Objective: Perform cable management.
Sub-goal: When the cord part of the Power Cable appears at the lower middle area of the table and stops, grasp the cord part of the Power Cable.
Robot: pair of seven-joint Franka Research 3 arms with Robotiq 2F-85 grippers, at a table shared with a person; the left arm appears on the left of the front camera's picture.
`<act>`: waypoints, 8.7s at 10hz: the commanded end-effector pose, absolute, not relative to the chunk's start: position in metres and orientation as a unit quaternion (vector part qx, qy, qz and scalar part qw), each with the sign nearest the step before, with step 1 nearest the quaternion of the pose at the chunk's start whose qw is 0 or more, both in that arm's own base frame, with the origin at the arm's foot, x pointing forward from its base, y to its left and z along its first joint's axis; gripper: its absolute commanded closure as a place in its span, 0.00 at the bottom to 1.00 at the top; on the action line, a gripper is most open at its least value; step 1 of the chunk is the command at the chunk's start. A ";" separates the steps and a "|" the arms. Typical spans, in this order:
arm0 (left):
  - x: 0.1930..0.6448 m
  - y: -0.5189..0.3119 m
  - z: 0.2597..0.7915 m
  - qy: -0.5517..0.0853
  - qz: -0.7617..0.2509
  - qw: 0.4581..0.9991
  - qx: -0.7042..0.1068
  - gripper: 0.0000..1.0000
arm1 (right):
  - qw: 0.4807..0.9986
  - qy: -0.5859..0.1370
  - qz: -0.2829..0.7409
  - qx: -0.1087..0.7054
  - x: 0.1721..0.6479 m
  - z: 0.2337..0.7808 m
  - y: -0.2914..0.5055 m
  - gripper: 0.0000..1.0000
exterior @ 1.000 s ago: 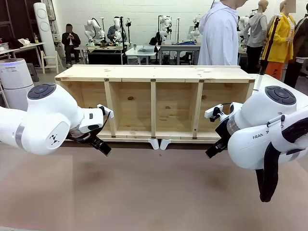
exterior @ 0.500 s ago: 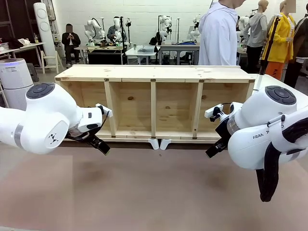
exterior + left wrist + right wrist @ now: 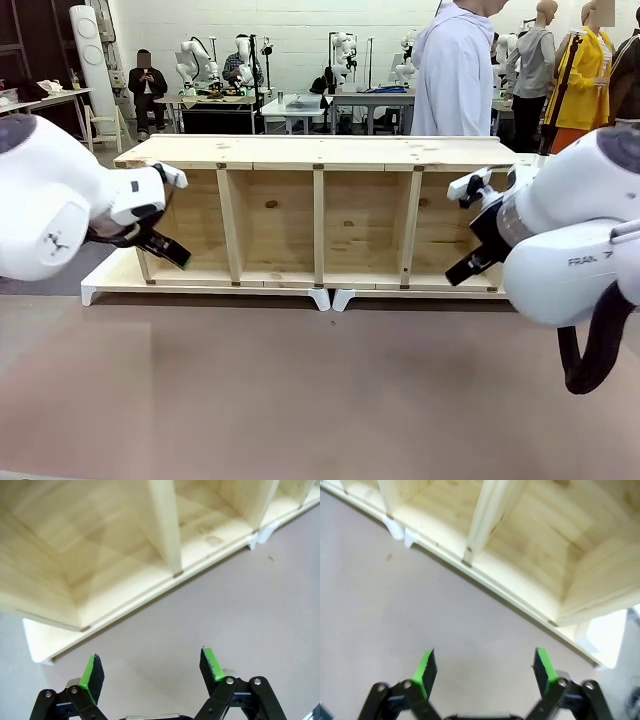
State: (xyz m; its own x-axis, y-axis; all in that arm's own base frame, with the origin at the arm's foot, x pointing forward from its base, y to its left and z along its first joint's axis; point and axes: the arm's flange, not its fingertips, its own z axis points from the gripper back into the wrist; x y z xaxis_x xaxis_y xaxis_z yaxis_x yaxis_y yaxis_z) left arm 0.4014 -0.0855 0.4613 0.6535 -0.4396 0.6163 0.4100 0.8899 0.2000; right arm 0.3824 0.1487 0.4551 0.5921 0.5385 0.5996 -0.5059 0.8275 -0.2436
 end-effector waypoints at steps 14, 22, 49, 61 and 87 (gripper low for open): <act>0.241 -0.004 0.630 -0.406 -0.175 0.894 0.079 0.00 | 0.912 -0.386 0.134 -0.029 0.135 0.424 0.061 0.00; 0.241 -0.004 0.630 -0.406 -0.175 0.894 0.079 0.00 | 0.913 -0.383 0.131 -0.047 0.177 0.616 0.115 0.00; 0.241 -0.004 0.630 -0.406 -0.175 0.894 0.079 0.00 | 0.913 -0.383 0.131 -0.047 0.177 0.616 0.115 0.00; 0.241 -0.004 0.630 -0.406 -0.175 0.894 0.079 0.00 | 0.913 -0.383 0.131 -0.047 0.177 0.616 0.115 0.00; 0.241 -0.004 0.630 -0.406 -0.175 0.894 0.079 0.00 | 0.913 -0.383 0.131 -0.047 0.177 0.616 0.115 0.00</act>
